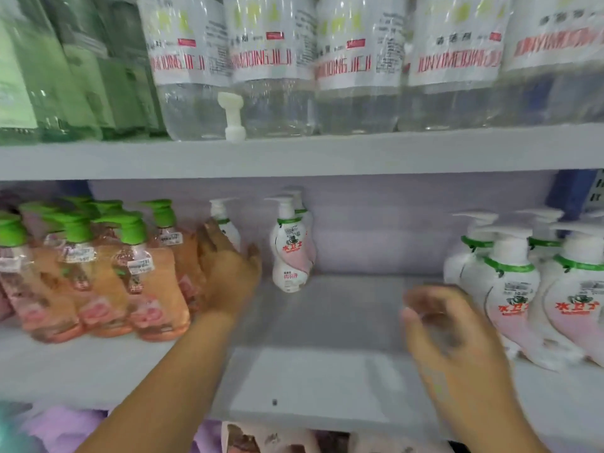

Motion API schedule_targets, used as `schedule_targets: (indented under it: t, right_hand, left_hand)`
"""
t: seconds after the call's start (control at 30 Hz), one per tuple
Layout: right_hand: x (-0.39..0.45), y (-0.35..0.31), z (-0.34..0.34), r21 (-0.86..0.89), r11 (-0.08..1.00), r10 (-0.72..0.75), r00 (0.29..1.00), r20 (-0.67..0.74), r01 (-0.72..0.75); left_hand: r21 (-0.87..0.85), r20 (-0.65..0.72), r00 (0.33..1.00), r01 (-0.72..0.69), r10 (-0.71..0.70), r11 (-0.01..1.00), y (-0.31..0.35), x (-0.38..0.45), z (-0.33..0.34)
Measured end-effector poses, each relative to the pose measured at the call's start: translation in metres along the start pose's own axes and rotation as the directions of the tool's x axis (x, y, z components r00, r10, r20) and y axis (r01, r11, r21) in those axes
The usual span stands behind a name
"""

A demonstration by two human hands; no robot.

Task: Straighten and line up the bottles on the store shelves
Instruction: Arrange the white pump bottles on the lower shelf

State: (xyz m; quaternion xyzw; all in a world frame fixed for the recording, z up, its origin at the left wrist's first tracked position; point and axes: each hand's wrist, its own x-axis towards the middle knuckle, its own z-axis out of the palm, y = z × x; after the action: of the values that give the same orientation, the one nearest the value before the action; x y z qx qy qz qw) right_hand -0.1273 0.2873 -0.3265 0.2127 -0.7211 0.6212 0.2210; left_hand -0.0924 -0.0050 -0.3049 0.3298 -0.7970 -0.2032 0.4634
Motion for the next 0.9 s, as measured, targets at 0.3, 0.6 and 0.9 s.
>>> schedule_targets:
  t: [0.3, 0.6, 0.9]
  right_hand:
    - [0.041, -0.014, 0.213, -0.314, 0.929, 0.265, 0.945, 0.193, -0.197]
    - [0.036, -0.007, 0.176, -0.356, 0.906, 0.292, 0.946, 0.138, -0.228]
    - [-0.018, -0.026, 0.048, -0.395, 0.872, 0.304, 0.952, -0.025, -0.289]
  left_hand:
    - [0.026, 0.043, 0.991, -0.128, 0.127, 0.991, -0.026, 0.022, 0.027]
    - [0.324, 0.255, 0.928, -0.346, 0.270, 0.881, -0.040, 0.022, 0.037]
    - [-0.171, 0.473, 0.871, -0.052, 0.128, 0.984, 0.008, -0.011, -0.003]
